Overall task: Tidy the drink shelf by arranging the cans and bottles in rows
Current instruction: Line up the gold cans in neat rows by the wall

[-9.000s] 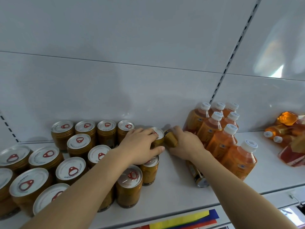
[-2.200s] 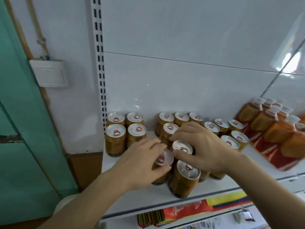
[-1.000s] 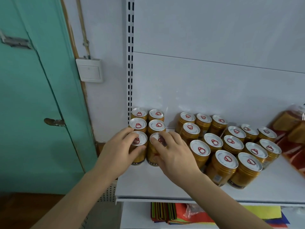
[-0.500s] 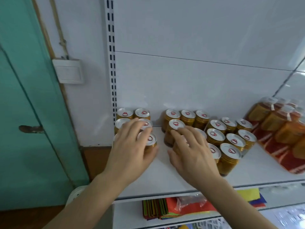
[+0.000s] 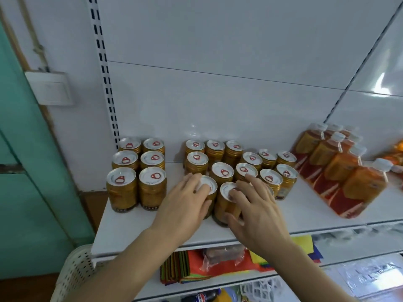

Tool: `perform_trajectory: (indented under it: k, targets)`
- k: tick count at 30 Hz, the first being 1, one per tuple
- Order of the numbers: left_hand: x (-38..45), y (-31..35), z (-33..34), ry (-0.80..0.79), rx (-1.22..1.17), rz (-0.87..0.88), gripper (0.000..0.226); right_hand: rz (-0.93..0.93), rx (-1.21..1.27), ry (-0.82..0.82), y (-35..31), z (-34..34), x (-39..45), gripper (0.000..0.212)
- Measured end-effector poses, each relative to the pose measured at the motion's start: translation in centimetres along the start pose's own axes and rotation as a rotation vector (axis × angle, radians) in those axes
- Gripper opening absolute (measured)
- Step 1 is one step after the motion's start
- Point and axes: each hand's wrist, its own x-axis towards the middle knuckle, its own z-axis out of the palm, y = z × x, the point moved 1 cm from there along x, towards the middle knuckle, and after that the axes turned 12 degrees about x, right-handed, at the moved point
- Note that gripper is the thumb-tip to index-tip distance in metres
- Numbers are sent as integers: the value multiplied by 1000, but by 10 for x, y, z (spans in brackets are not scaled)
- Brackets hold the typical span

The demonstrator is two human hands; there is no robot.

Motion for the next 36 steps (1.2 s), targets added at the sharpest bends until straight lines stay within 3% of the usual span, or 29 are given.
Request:
perform_trajectory:
  k: [8,15,19,36]
  targets:
    - [-43,-12,-25,36,-80,-168,33,-216,253,87,-10,14,0,43]
    - [-105,-60,-47,118,-49,-322,48,-180,477,108,-90,54,-1,50]
    - [-121,-87,-45,104,-49,-379,51,-214,452,61,-118,62,6,54]
    - [-114,-128,-40,93,-170,-219,50,-110,305,84,-147,68,19,52]
